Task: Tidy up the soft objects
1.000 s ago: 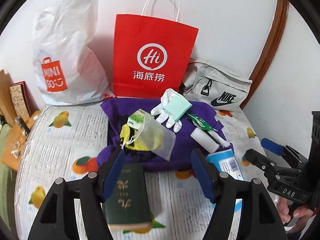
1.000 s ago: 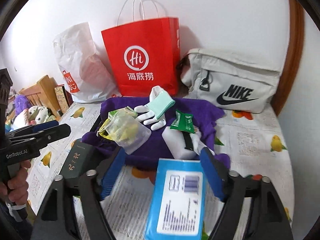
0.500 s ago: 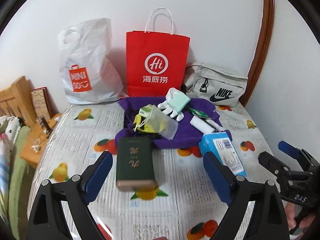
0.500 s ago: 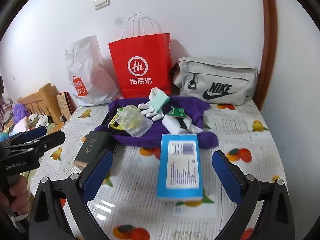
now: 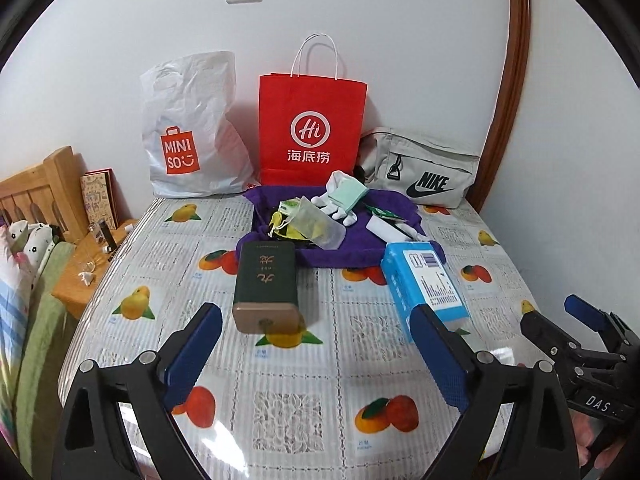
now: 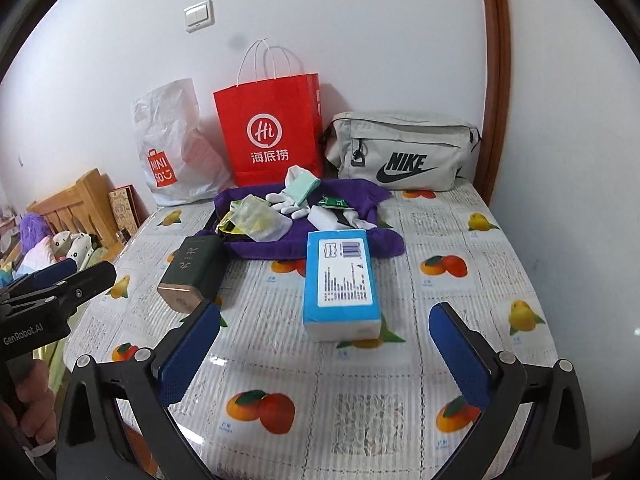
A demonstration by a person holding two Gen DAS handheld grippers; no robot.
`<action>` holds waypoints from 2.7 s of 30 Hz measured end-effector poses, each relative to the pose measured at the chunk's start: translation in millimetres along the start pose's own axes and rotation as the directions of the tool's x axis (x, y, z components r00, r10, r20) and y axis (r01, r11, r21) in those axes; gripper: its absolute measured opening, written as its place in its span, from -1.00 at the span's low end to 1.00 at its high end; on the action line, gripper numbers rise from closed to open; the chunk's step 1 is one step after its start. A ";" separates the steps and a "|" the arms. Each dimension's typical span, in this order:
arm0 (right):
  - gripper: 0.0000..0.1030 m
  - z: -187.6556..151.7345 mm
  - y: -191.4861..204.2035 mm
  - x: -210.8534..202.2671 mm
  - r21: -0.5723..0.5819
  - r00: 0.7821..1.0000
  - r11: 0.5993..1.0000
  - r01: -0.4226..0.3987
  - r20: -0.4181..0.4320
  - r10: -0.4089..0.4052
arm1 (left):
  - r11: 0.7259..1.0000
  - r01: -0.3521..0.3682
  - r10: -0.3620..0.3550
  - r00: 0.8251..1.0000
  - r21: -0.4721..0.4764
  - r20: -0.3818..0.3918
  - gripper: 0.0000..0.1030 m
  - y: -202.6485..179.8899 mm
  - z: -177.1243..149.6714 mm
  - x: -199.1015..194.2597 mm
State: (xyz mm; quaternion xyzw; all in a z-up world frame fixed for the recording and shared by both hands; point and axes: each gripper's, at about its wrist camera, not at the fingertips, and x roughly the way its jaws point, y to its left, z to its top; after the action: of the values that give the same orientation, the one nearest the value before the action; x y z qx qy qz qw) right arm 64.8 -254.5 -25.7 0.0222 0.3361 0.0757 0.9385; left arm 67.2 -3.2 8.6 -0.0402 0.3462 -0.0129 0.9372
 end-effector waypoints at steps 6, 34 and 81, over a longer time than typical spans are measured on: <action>0.99 -8.7 0.1 -8.4 -0.007 1.000 1.000 0.005 0.007 -0.005 | 1.000 -0.008 0.008 1.000 -0.005 0.006 0.85 -1.0 -6.8 -6.4; 0.99 -19.1 5.2 -18.7 -0.012 1.000 1.000 0.010 0.012 -0.010 | 1.000 -0.009 0.009 1.000 -0.005 0.004 0.85 0.5 -19.4 -11.9; 0.99 -22.3 11.6 -25.0 -0.014 1.000 1.000 0.010 0.020 -0.010 | 1.000 -0.012 0.012 1.000 -0.014 0.012 0.85 1.5 -21.8 -21.8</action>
State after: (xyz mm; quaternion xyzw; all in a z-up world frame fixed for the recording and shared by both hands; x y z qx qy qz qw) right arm 30.1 -247.3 -26.2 0.0145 0.3262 0.0731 0.9423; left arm 36.5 -2.0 6.0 -0.0447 0.3409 -0.0045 0.9390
